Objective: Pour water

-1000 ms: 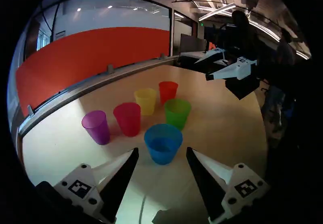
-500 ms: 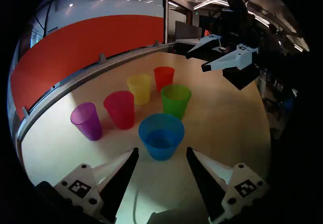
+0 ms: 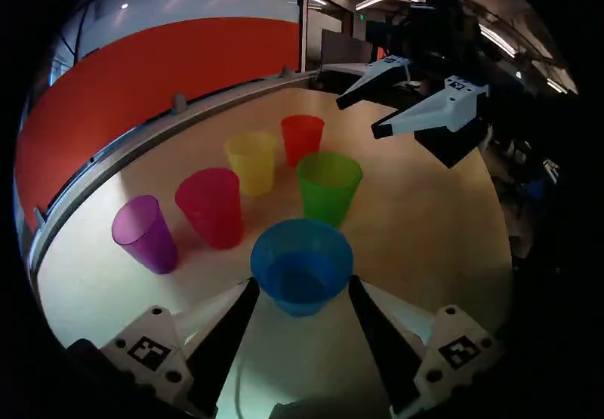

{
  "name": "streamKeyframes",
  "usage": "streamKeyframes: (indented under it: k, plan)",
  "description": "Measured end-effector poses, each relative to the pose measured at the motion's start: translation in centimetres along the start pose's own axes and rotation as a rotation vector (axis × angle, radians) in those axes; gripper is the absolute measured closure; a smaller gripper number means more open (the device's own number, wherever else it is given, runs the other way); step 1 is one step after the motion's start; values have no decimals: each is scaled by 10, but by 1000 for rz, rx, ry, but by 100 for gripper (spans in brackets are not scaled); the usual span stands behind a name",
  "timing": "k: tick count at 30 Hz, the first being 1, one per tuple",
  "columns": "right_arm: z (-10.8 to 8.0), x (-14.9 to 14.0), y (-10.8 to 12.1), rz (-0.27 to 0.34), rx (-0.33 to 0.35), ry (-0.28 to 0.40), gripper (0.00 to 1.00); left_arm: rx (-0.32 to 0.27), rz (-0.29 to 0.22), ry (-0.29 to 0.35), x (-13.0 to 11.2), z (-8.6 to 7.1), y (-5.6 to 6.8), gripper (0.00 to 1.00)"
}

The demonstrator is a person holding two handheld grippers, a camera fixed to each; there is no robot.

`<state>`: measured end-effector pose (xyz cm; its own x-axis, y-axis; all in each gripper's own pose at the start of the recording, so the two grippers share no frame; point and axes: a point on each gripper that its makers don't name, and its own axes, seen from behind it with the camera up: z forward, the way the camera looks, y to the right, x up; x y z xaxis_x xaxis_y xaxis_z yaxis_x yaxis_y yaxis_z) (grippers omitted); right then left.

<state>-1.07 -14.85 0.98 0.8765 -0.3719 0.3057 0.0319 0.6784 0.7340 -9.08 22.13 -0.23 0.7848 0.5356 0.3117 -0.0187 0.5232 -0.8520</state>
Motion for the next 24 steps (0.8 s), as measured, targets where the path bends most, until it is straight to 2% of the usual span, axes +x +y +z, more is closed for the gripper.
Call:
streamKeyframes:
  k: [15, 24]
  plan:
    - [14, -10, -5, 11, 24, -33, 1, -18, -10, 0, 5, 14, 0, 13]
    - [20, -16, -11, 13, 39, -50, 0, -12, 8, -1, 7, 18, 0, 13]
